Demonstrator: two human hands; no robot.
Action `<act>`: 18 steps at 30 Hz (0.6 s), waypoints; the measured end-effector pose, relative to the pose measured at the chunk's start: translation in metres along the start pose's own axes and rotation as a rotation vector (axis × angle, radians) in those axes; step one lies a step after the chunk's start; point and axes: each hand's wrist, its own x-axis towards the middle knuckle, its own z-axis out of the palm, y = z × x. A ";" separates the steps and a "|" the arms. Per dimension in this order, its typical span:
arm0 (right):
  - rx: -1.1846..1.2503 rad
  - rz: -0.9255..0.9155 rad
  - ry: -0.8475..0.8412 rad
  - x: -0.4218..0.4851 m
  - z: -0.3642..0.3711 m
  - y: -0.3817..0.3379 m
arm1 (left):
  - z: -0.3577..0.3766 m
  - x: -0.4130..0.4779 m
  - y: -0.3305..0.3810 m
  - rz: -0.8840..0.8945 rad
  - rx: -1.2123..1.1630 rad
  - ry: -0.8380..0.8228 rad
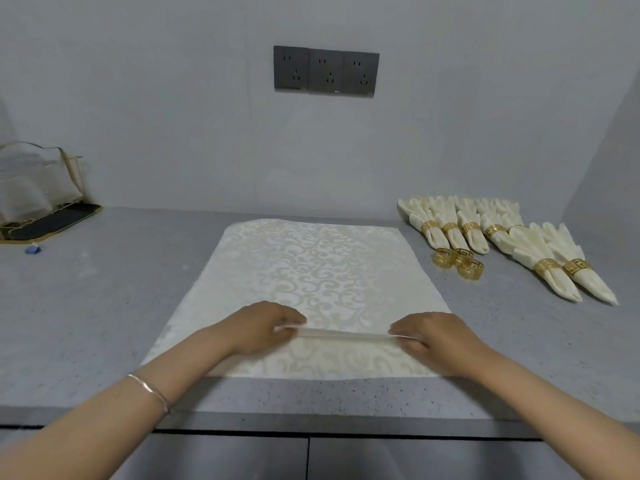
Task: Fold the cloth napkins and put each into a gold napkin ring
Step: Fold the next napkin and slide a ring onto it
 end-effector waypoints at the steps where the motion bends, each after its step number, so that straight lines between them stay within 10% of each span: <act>1: 0.018 0.048 -0.016 0.001 -0.005 0.005 | -0.008 -0.001 -0.008 -0.025 -0.039 -0.013; 9: 0.423 0.171 -0.300 0.011 -0.053 0.024 | -0.058 0.003 -0.026 -0.158 -0.249 -0.151; 18: 0.657 0.170 -0.923 0.021 -0.086 0.043 | -0.087 0.015 -0.016 -0.337 -0.242 -0.676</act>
